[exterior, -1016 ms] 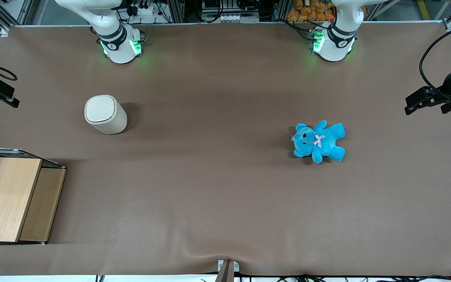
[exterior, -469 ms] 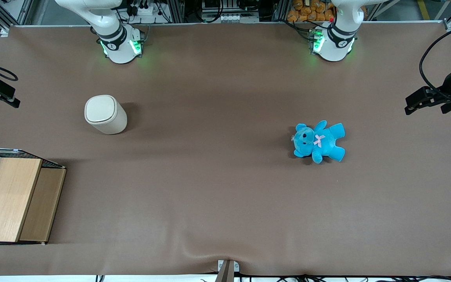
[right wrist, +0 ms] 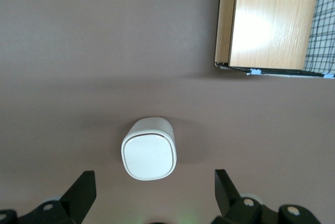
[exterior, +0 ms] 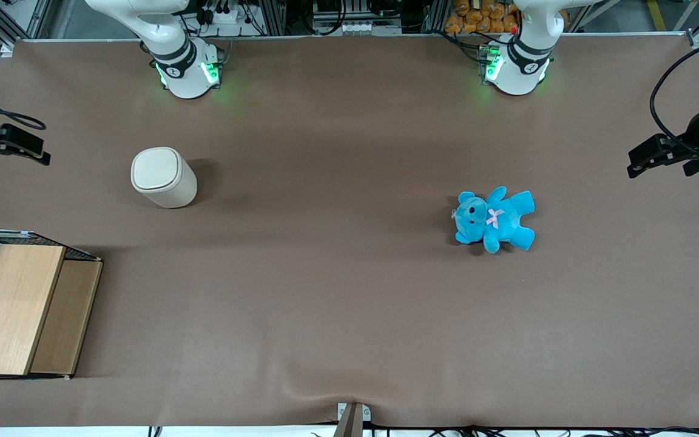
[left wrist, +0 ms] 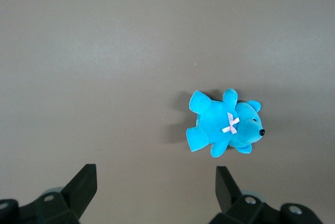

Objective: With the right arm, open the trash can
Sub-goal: 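Move the right gripper toward the white trash can's lid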

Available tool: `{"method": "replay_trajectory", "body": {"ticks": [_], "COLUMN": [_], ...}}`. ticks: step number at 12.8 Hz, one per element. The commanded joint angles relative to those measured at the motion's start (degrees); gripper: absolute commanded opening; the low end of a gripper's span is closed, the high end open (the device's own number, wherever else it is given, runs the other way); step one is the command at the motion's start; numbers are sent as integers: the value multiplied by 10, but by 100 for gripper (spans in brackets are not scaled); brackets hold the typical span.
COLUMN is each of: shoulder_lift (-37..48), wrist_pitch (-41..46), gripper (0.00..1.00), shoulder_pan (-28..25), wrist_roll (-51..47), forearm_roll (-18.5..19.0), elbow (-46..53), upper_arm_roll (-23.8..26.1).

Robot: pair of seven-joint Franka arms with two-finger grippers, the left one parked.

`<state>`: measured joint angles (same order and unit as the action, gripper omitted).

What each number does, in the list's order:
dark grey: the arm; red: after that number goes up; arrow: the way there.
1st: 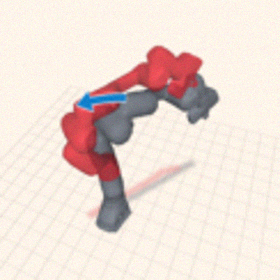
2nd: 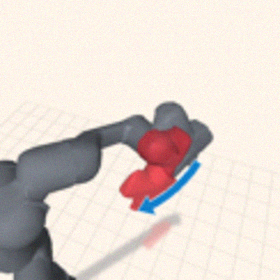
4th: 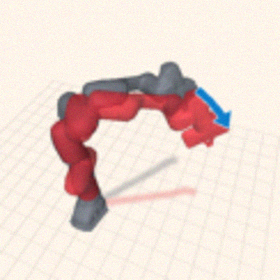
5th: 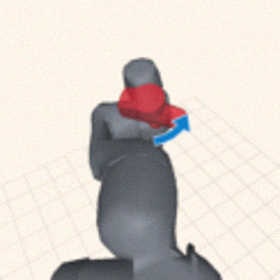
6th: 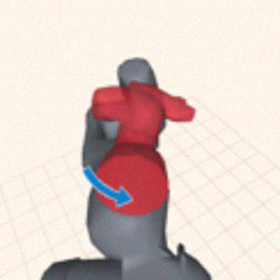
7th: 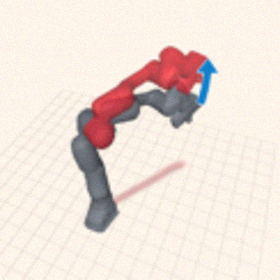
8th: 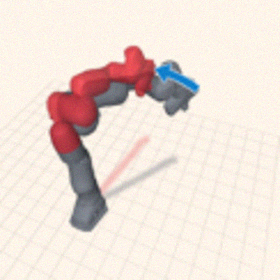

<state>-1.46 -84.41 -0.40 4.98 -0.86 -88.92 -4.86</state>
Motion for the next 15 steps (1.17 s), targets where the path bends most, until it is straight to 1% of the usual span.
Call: {"method": "replay_trajectory", "body": {"ticks": [1,4,6,7,9,12,14,15], "shoulder_lift": [12,28,42,53,76,90,90,91], "wrist_pitch": [0,-24,-51,-68,-100,-109,-110,-115], "gripper": [100,100,84,78,64,31,18,15], "shoulder_pan": [-6,-6,-6,-6,-7,-7,-6,-5], "wrist_roll": [-4,-4,-4,-4,-4,-4,-3,-3], "forearm_roll": [4,4,4,4,4,4,4,4], "elbow": [-32,-81,-123,-149,-199,-240,-259,-272], "upper_arm_roll": [-4,-3,-3,-3,-3,-4,-4,-4]}}
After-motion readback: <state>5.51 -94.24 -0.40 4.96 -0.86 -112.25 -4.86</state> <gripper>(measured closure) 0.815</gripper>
